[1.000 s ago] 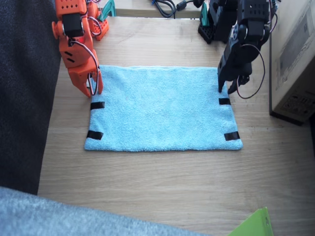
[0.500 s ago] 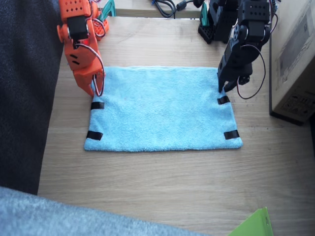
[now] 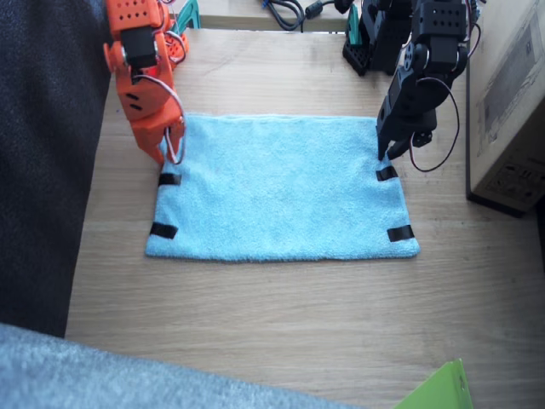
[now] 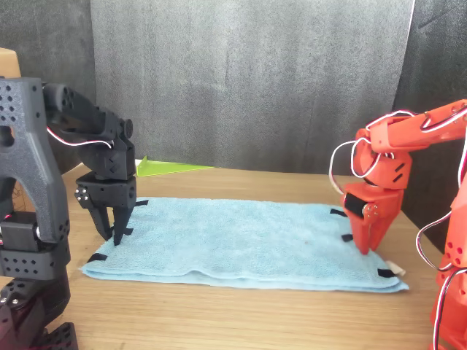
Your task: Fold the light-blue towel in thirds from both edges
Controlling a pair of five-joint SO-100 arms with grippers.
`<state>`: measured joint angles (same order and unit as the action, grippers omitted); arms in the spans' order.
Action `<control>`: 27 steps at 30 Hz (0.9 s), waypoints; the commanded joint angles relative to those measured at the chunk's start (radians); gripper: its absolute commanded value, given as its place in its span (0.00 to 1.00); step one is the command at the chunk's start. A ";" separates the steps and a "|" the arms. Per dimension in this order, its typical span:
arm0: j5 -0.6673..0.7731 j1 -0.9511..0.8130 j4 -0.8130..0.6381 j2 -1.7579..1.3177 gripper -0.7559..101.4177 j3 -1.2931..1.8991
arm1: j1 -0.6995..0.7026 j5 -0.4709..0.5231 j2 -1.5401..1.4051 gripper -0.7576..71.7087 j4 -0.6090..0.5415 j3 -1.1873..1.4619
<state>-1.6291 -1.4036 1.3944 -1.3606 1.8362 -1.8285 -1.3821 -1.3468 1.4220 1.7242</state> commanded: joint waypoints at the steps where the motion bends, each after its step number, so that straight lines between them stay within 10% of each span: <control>1: -0.009 -0.005 0.006 -0.031 0.01 -0.005 | -0.034 0.009 -0.072 0.01 0.083 -0.081; 27: -0.020 -0.005 0.005 -0.034 0.01 0.000 | -0.327 0.011 0.264 0.01 0.520 -0.887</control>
<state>-1.6352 -1.4036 1.3944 -1.3606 1.8362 -2.1276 -1.3652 -1.1075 1.8791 0.9419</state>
